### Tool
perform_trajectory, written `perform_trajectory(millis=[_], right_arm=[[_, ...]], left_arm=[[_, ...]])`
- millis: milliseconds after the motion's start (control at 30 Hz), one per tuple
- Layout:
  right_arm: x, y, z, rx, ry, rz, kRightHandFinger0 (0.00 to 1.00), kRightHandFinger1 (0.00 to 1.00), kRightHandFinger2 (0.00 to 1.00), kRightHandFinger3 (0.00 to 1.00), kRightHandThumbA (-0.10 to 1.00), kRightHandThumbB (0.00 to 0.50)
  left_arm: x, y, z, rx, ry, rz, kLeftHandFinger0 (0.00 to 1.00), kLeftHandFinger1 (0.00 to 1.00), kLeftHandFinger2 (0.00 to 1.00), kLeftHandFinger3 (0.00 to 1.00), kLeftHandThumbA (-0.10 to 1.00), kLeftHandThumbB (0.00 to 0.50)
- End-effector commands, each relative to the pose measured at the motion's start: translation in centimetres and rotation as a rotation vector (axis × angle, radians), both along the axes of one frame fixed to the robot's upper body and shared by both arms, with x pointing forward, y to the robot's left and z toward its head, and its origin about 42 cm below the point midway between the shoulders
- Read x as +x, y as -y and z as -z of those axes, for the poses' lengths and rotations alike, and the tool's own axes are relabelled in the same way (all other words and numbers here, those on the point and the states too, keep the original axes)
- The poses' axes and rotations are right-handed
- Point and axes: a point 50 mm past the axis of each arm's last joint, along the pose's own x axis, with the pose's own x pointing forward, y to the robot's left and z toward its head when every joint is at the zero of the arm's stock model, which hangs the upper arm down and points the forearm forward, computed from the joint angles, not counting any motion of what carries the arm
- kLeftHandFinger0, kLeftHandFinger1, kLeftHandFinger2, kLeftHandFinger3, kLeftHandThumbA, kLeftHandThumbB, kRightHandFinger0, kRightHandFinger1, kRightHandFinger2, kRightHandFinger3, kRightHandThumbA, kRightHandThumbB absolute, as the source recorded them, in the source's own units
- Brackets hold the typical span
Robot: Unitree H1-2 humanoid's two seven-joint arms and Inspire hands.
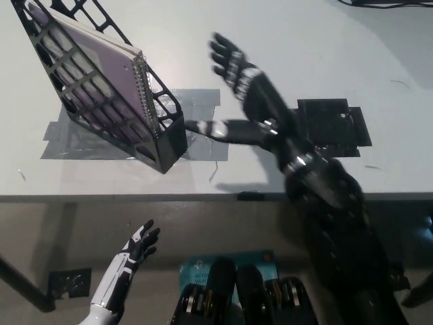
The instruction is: A shelf with a book inside it is placed on the center of the desk infront of the robot. The robot uses its right hand to grab the book, take it out and hand it to a person.
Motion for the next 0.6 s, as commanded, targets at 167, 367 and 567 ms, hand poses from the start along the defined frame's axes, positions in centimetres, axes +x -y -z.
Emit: perform_trajectory(millis=[167, 367, 567], right_arm=[[2.2, -6.9, -3.6, -0.05, 0.027, -0.086, 1.0, 1.0, 1.0, 1.0, 1.0, 0.317], [3.2, -8.5, -3.5, -0.013, -0.023, -0.106, 1.0, 1.0, 1.0, 1.0, 1.0, 0.326], [3.9, -9.4, -3.5, -0.025, -0.046, -0.104, 1.0, 1.0, 1.0, 1.0, 1.0, 0.359]], left_arm=[[0.7, 0.5, -1.4, -0.003, 0.064, 0.016, 1.0, 1.0, 1.0, 1.0, 1.0, 0.307], [0.9, 0.4, -1.6, 0.009, 0.081, 0.019, 1.0, 1.0, 1.0, 1.0, 1.0, 0.301], [1.3, 0.5, -2.0, 0.021, 0.072, 0.017, 1.0, 1.0, 1.0, 1.0, 1.0, 0.318]])
